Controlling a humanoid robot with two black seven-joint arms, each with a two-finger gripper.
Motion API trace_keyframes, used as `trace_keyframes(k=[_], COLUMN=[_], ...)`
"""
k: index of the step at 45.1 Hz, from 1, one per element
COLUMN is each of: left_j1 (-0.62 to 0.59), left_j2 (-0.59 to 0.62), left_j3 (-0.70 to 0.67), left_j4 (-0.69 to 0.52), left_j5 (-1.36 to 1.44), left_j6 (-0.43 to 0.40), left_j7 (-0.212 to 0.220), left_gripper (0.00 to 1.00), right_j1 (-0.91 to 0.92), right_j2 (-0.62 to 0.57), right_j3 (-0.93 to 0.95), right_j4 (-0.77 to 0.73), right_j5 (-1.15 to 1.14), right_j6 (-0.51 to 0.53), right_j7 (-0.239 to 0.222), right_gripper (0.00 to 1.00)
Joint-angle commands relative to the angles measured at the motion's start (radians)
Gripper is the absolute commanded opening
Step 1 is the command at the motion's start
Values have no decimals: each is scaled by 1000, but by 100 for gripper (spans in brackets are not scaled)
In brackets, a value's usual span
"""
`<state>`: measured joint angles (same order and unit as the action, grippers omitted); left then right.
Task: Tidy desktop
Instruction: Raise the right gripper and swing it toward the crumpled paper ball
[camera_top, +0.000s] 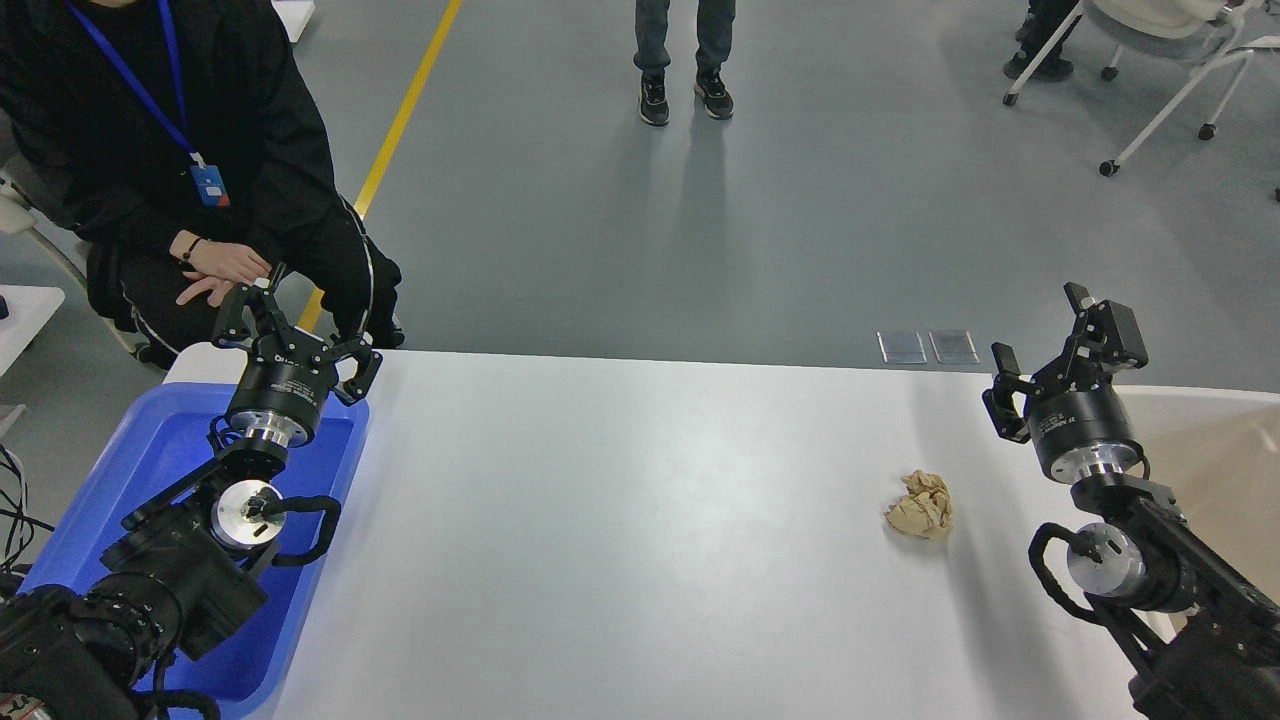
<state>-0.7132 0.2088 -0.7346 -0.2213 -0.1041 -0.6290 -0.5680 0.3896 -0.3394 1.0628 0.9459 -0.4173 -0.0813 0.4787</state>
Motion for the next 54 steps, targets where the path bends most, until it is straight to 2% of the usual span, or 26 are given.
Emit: trace_keyframes(k=[1, 25, 29, 33, 38, 42, 50, 52, 54], left_j1=[0, 0, 0, 0, 0, 0, 0, 0, 0], left_j2=[0, 0, 0, 0, 0, 1, 0, 0, 0], left_j3=[1, 1, 0, 0, 0, 1, 0, 0, 0], left_j4=[0, -1, -1, -1, 0, -1, 0, 0, -1], left_j5=[0, 0, 0, 0, 0, 0, 0, 0, 0], left_j6=[0, 0, 0, 0, 0, 0, 0, 2, 0], left_j7=[-3, -1, -1, -1, -1, -1, -1, -1, -1], left_gripper=[100, 100, 100, 100, 100, 100, 100, 100, 100], right_j1=[-1, 55, 55, 74, 97, 127, 302, 356, 405], right_j2=[2, -7, -44, -110, -136, -177, -338, -372, -403], right_j3=[-1, -1, -40, -66, -96, -185, -492, -558, -627], right_j4=[-13, -29, -7, 4, 25, 73, 188, 208, 231], right_j5=[0, -2, -14, 6, 32, 28, 17, 8, -21], right_j6=[0, 5, 58, 155, 189, 187, 190, 193, 198], right_j7=[0, 0, -46, -155, -241, -258, -267, -282, -320], right_gripper=[100, 100, 100, 100, 100, 100, 100, 100, 100])
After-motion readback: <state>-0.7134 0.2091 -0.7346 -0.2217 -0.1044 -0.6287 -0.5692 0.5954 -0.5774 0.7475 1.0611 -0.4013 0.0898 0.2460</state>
